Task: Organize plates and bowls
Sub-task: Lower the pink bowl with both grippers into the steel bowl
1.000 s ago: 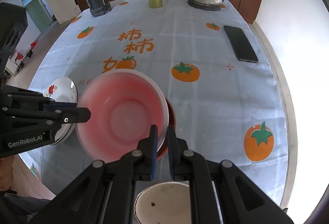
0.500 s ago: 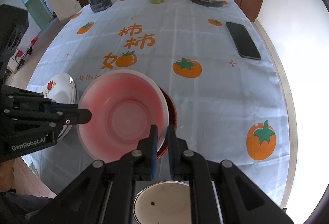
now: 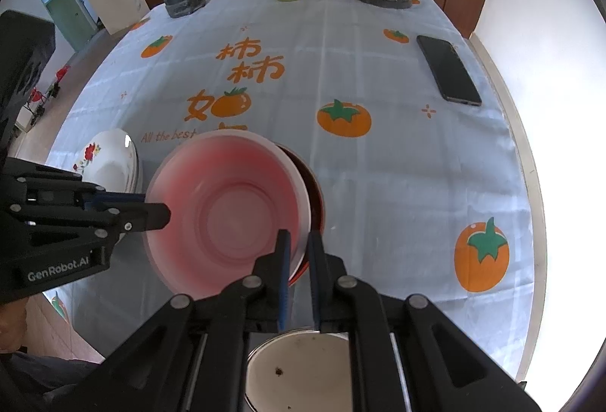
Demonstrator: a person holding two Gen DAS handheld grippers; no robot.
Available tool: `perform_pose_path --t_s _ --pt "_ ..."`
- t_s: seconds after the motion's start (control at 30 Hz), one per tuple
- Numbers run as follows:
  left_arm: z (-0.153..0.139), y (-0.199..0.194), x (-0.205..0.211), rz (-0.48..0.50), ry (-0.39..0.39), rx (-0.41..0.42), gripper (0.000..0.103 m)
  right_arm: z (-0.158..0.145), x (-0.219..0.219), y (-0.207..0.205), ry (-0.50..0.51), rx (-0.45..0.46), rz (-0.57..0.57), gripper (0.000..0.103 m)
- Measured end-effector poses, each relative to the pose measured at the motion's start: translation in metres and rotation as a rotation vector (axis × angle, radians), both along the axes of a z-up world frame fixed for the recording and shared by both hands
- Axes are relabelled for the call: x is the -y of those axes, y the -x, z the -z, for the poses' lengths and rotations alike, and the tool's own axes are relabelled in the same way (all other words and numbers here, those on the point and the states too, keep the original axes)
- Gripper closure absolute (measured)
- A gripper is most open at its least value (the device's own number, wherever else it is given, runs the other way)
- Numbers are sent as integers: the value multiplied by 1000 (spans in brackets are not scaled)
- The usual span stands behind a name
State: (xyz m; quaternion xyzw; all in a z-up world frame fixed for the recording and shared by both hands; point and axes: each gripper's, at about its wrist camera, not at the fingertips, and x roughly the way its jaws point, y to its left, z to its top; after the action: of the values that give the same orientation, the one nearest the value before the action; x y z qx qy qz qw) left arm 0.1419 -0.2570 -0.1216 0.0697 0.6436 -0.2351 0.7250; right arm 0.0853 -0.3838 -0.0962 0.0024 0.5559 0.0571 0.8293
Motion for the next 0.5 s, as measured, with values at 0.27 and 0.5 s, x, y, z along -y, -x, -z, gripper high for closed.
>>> perform_pose_path --t_s 0.27,0.5 --pt "3 -1 1 1 0 -9 92 1 1 0 0 -3 0 94" --pt "7 -3 1 6 -4 -18 92 5 1 -2 0 -10 1 94"
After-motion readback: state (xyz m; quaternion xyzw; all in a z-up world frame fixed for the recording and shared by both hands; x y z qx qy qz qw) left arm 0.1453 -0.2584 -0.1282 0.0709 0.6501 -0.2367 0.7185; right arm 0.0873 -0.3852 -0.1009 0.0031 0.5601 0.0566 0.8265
